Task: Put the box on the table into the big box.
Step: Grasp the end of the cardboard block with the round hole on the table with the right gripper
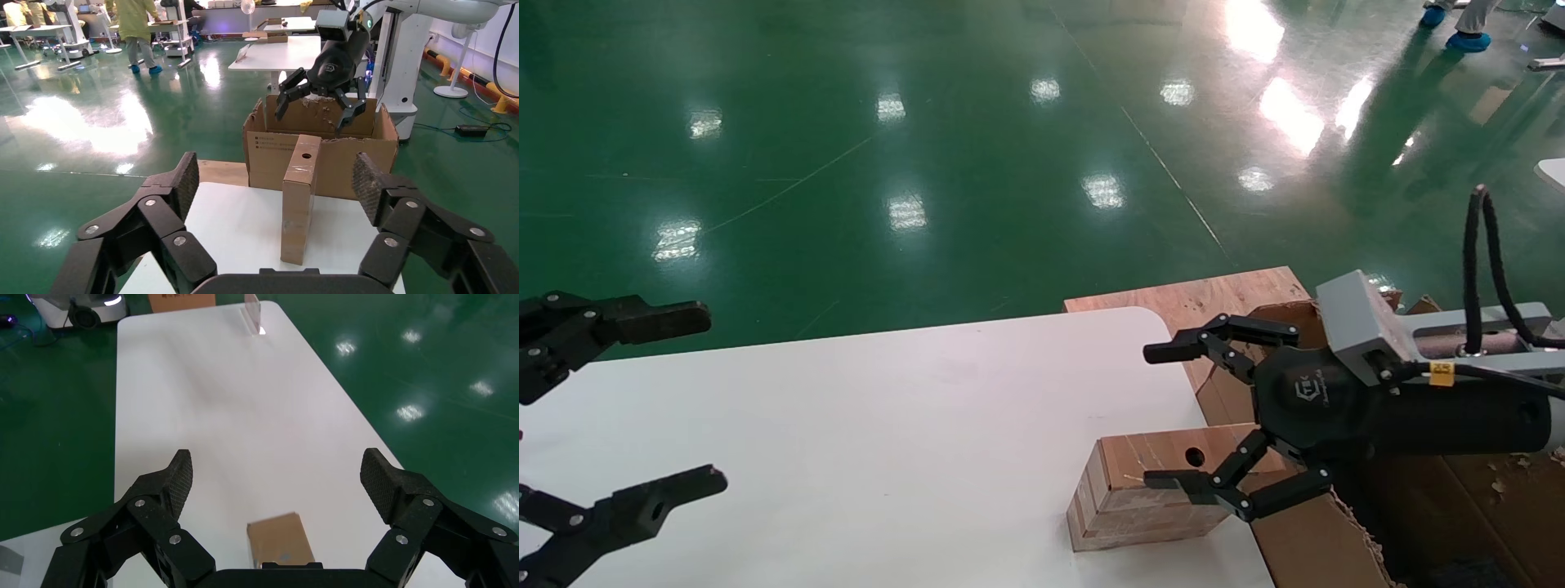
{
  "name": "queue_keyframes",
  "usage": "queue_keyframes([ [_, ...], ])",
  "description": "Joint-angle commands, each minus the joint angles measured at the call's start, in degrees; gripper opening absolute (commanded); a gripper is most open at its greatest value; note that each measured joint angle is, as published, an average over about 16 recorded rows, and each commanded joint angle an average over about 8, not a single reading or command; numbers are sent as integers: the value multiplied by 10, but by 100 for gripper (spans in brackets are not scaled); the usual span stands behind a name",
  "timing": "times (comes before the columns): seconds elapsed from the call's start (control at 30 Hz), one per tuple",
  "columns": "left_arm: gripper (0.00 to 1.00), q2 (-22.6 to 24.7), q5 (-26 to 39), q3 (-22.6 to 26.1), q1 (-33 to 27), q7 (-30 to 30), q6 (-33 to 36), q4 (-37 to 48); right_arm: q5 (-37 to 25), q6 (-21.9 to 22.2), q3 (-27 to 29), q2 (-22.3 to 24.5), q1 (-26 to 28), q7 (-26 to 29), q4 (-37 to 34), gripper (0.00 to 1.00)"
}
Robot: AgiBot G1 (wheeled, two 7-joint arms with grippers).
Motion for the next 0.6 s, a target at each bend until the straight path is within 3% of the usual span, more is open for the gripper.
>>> queue_keyframes([
  [0.03, 0, 0, 0, 0, 0, 0, 0, 0, -1, 0, -10, 3, 3, -7, -9, 100],
  [0.6, 0, 0, 0, 0, 0, 0, 0, 0, 0, -4, -117, -18, 44, -77, -102, 100],
])
